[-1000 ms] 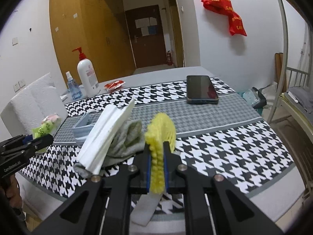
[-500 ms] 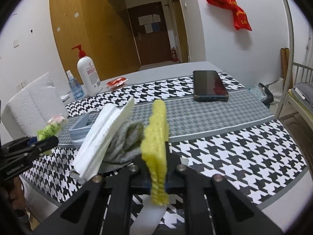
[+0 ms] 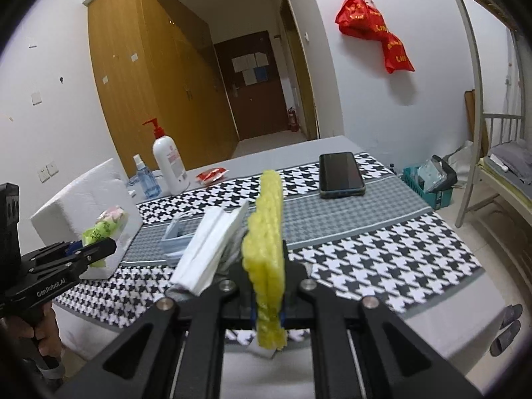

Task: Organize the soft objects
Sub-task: 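Lift both held items and carry them toward the white foam box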

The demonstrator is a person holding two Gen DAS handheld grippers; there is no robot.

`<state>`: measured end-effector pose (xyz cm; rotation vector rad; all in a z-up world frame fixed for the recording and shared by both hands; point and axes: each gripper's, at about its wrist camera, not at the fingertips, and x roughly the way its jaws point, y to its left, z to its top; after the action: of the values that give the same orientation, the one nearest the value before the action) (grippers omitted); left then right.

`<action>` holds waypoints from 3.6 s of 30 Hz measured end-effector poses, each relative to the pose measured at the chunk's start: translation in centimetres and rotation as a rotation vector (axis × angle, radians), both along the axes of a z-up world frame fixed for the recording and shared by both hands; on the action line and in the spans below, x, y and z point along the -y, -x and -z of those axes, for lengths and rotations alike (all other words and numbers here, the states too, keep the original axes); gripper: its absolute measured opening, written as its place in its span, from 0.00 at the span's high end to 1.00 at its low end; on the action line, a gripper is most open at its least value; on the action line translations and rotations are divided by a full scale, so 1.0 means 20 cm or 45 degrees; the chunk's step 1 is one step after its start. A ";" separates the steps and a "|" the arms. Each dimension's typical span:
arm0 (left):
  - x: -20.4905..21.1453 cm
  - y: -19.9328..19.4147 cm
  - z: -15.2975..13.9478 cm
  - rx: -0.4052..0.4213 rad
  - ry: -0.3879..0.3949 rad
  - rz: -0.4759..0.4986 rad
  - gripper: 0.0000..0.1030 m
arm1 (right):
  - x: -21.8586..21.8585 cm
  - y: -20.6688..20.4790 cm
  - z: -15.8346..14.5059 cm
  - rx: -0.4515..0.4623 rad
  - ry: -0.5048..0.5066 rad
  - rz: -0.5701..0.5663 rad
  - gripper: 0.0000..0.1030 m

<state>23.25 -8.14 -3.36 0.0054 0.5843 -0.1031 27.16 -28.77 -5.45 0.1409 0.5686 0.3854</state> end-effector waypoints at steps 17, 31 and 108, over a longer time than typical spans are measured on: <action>-0.16 0.27 -0.09 0.112 -0.018 -0.032 0.73 | -0.16 0.23 -0.09 0.068 -0.030 -0.042 0.89; -0.44 0.48 -0.12 0.203 -0.003 -0.164 0.73 | -0.47 0.33 -0.17 0.133 0.003 -0.164 0.89; -1.22 0.63 -0.30 0.317 -0.040 -0.607 0.73 | -1.50 0.11 -0.48 0.281 0.053 -0.700 0.89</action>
<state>10.59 16.34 2.69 -0.0895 0.3256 0.3662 24.94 1.17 4.24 -0.1025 0.3894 0.9106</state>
